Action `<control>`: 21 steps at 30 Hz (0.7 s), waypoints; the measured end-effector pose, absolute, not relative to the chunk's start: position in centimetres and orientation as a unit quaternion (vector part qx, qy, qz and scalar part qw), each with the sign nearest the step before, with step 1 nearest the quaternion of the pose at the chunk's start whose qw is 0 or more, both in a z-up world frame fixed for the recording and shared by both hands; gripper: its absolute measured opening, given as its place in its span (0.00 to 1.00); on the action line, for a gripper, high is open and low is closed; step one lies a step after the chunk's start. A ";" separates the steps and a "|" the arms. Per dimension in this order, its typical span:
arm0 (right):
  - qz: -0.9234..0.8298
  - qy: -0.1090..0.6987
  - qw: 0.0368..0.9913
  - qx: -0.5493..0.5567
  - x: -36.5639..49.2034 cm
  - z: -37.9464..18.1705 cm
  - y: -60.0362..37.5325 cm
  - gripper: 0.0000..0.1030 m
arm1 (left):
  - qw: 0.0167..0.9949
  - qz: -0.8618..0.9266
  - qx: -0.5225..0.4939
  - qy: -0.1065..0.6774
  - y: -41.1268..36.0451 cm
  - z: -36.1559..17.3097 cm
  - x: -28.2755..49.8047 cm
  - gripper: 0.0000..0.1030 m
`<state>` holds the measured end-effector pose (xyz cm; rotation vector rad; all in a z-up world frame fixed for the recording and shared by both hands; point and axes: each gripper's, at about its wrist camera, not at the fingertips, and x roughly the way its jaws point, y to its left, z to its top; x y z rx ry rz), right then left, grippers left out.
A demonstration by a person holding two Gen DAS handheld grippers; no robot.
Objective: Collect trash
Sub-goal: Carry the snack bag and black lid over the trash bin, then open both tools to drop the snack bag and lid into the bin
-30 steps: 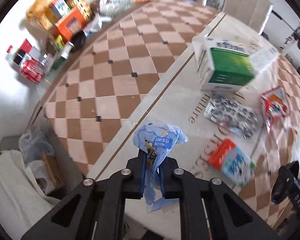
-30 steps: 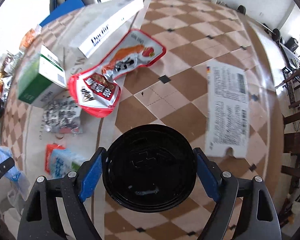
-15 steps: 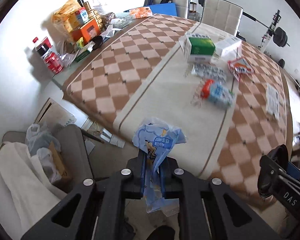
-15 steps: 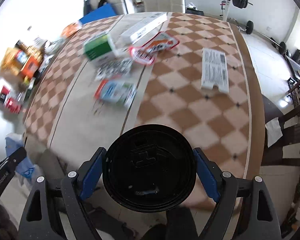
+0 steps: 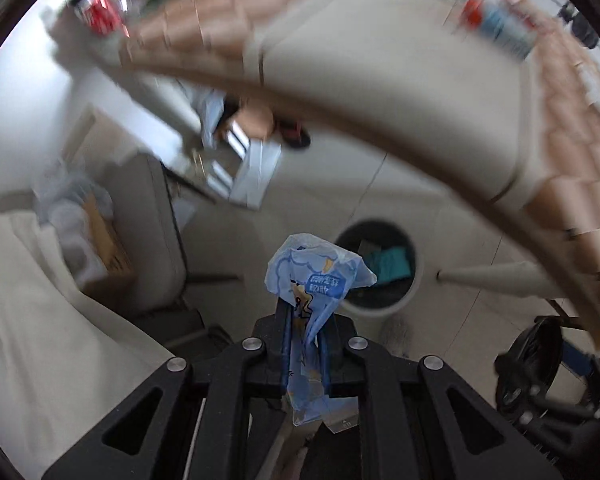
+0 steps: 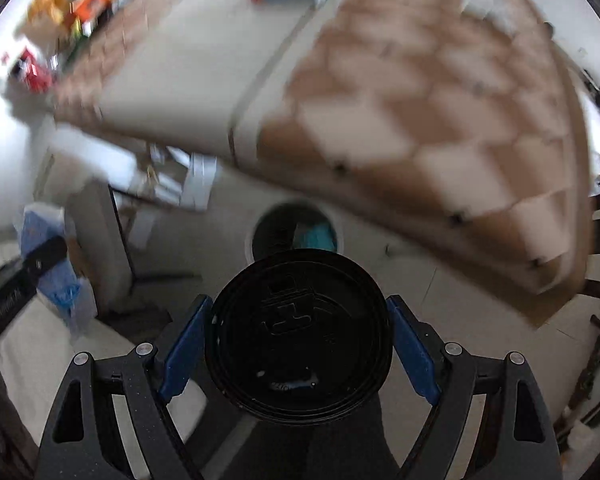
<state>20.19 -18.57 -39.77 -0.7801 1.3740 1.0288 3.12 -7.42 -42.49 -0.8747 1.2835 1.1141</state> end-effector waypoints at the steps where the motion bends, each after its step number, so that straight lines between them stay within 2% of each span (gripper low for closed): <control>1: 0.440 0.594 0.579 -0.343 19.8 -41.5 -18.7 0.85 | 0.572 0.472 -0.381 0.552 -7.2 -44.0 3.0 0.08; 5: 0.436 0.605 0.553 -0.371 18.7 -49.3 -18.6 0.85 | 0.551 0.443 -0.428 0.562 -5.6 -52.6 3.1 0.08; 14: 0.409 0.606 0.557 -0.394 21.0 -64.9 -15.6 0.85 | 0.536 0.368 -0.516 0.557 -1.8 -67.5 5.9 0.09; 21: 0.415 0.599 0.554 -0.402 22.8 -71.7 -13.0 0.85 | 0.542 0.316 -0.548 0.554 -0.5 -72.7 8.5 0.11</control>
